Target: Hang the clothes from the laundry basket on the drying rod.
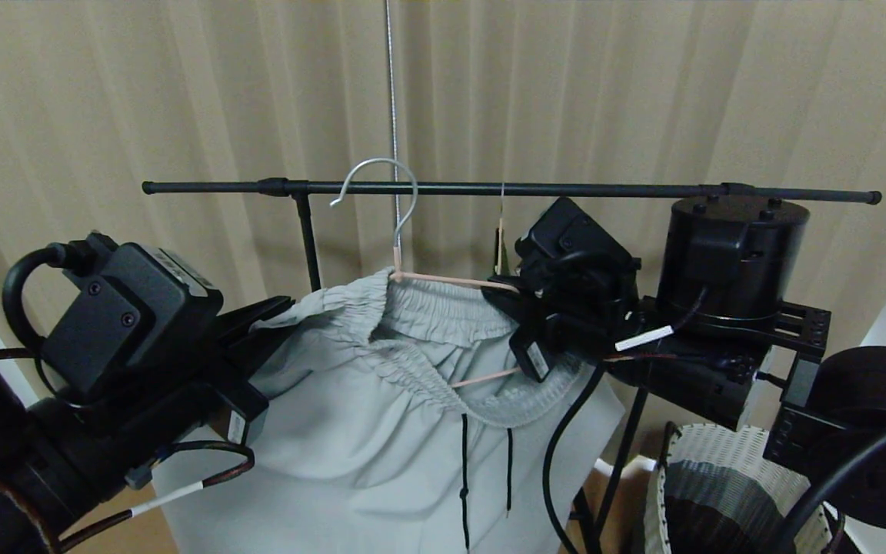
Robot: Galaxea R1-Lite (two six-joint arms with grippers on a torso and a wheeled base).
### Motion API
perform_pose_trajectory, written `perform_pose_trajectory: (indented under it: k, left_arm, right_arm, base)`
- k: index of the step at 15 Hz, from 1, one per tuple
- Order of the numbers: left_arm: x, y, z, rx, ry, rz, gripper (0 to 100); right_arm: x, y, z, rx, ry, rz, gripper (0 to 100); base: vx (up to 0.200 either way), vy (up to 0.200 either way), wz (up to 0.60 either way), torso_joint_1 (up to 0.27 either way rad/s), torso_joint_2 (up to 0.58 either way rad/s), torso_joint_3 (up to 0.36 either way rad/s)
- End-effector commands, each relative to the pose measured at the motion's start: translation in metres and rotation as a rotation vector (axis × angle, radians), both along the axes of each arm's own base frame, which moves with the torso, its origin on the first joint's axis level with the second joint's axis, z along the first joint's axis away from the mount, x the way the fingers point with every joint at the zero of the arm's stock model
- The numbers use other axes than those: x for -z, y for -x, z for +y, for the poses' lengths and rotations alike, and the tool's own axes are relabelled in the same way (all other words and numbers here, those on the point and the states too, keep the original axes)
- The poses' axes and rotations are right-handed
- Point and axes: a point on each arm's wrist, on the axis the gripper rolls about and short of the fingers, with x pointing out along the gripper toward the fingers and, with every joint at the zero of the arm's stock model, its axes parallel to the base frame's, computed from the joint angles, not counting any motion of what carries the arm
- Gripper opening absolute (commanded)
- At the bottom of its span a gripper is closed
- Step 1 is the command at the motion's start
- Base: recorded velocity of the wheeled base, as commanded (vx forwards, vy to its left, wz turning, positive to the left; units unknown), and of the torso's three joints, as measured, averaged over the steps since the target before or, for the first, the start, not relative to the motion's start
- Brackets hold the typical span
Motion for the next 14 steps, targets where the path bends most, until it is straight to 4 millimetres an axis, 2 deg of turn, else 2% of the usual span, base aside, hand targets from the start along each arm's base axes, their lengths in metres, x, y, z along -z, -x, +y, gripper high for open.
perform_pose_trajectory:
  k: [1,3,4,6,9,10,12,13,14]
  left_arm:
    - [0.000,0.000,0.000,-0.001,-0.001,0.001,0]
    - [0.003,0.001,0.001,-0.001,-0.006,0.009,0]
    - [0.004,0.001,0.001,-0.001,-0.008,0.011,100]
    - [0.004,0.000,0.000,0.011,-0.006,0.017,100]
    - [0.006,0.002,0.001,0.032,-0.004,0.024,100]
    - [0.008,0.005,0.004,0.030,0.012,0.035,100]
    - [0.010,0.011,0.008,0.029,0.036,0.047,100]
    - [0.012,0.016,0.011,0.029,0.042,0.050,100]
    - [0.013,0.017,0.012,0.029,0.042,0.051,100]
  right_arm:
    - [-0.001,0.000,0.000,0.003,-0.002,-0.003,0]
    - [-0.003,0.001,-0.001,0.005,-0.026,-0.025,0]
    - [-0.002,0.001,-0.002,0.008,-0.036,-0.036,0]
    - [0.000,0.002,-0.010,0.028,-0.041,-0.039,0]
    - [-0.009,-0.003,-0.029,0.086,-0.057,-0.061,0]
    - [-0.013,-0.004,-0.045,0.138,-0.061,-0.070,0]
    - [-0.013,-0.002,-0.060,0.184,-0.057,-0.070,0]
    - [-0.012,0.000,-0.076,0.229,-0.054,-0.069,0]
    - [-0.012,0.001,-0.080,0.238,-0.055,-0.068,0]
  base:
    - [0.000,0.000,0.00,0.000,0.00,0.000]
    - [0.000,0.000,0.00,0.000,0.00,0.000]
    - [0.000,0.000,0.00,0.000,0.00,0.000]
    - [0.000,0.000,0.00,0.000,0.00,0.000]
    - [0.000,0.000,0.00,0.000,0.00,0.000]
    - [0.000,0.000,0.00,0.000,0.00,0.000]
    - [0.000,0.000,0.00,0.000,0.00,0.000]
    - [0.000,0.000,0.00,0.000,0.00,0.000]
    - [0.000,0.000,0.00,0.000,0.00,0.000]
